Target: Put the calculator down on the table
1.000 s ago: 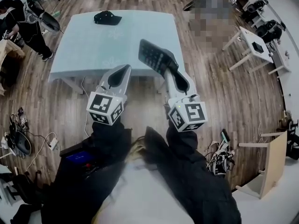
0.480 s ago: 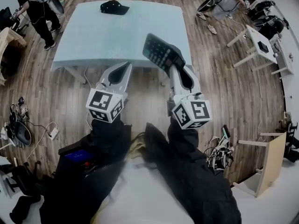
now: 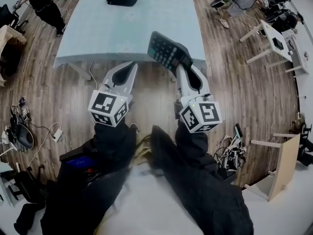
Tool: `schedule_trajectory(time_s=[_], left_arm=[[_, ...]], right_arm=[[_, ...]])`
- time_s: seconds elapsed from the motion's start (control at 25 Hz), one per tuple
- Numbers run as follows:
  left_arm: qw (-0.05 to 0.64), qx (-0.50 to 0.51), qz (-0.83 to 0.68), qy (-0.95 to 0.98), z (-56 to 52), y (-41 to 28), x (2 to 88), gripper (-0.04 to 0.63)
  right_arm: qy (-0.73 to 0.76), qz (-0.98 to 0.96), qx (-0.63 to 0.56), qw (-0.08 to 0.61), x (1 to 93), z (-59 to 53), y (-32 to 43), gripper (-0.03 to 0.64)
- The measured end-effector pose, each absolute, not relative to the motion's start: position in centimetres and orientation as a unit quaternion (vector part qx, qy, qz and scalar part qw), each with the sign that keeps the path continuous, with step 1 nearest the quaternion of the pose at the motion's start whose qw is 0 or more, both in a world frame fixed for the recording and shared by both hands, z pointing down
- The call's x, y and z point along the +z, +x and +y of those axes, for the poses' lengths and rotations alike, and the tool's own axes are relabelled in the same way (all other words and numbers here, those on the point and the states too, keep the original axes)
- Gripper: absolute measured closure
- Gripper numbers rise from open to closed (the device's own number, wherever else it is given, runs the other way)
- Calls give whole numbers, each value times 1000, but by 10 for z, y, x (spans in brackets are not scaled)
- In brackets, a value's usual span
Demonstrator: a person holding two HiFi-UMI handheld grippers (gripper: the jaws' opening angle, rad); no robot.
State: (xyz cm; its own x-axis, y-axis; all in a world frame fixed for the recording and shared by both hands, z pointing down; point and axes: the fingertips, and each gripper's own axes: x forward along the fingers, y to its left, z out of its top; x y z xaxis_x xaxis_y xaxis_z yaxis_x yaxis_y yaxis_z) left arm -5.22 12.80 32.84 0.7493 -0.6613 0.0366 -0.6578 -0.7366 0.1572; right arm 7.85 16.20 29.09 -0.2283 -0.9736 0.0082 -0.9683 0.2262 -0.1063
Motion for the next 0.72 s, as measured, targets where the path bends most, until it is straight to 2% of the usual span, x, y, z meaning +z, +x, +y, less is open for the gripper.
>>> schedule_trajectory(time_s=[0.72], left_arm=[[107, -4, -359, 927, 127, -72, 350, 598]], right_arm=[[-617, 782, -68, 47, 304, 160, 67, 568]])
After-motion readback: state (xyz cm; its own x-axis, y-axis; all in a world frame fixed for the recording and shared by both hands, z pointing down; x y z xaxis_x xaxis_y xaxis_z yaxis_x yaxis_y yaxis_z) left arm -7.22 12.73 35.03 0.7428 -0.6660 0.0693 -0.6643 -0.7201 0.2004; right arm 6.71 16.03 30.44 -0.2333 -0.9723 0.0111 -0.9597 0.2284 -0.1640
